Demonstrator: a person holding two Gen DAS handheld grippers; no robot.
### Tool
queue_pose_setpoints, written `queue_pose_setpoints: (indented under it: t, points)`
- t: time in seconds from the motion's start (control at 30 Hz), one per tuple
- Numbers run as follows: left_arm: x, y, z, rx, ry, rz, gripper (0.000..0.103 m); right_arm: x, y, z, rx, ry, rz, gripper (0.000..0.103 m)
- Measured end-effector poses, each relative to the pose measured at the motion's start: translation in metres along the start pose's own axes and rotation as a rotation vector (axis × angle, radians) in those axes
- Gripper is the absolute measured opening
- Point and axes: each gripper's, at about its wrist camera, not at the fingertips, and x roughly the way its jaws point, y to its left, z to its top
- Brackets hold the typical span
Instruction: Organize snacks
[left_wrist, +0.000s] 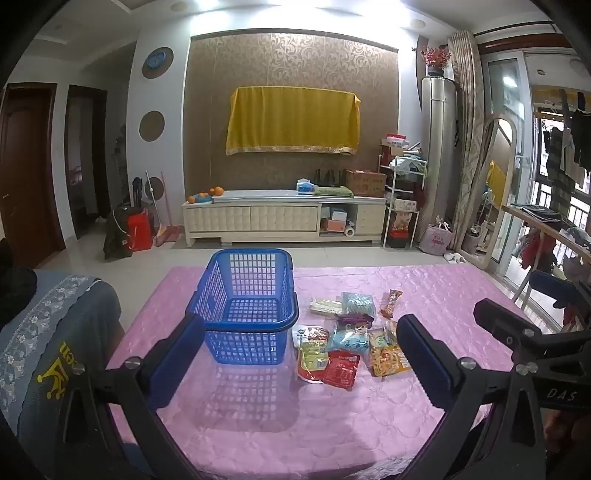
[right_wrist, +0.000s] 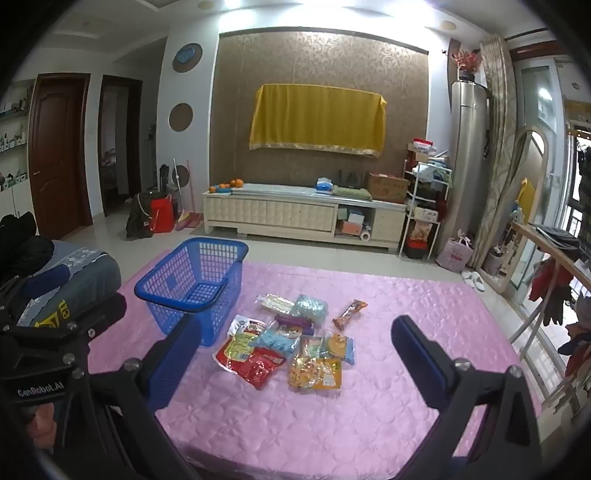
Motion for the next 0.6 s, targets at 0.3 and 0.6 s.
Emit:
queue_pose_setpoints:
  t: [0.3, 0.6]
  points:
    - [0.0005, 0.0, -0.0015, 0.0, 0.007, -0.004, 0.103, 0.0005, 0.0, 0.0012, -0.005, 0.008, -0.001, 0.103]
    - [0.0014, 0.0004, -0.0004, 0.002, 0.012, -0.003, 0.103, 0.0052, 0.0006, -0.0071, 0.009, 0.014, 0.008, 0.103]
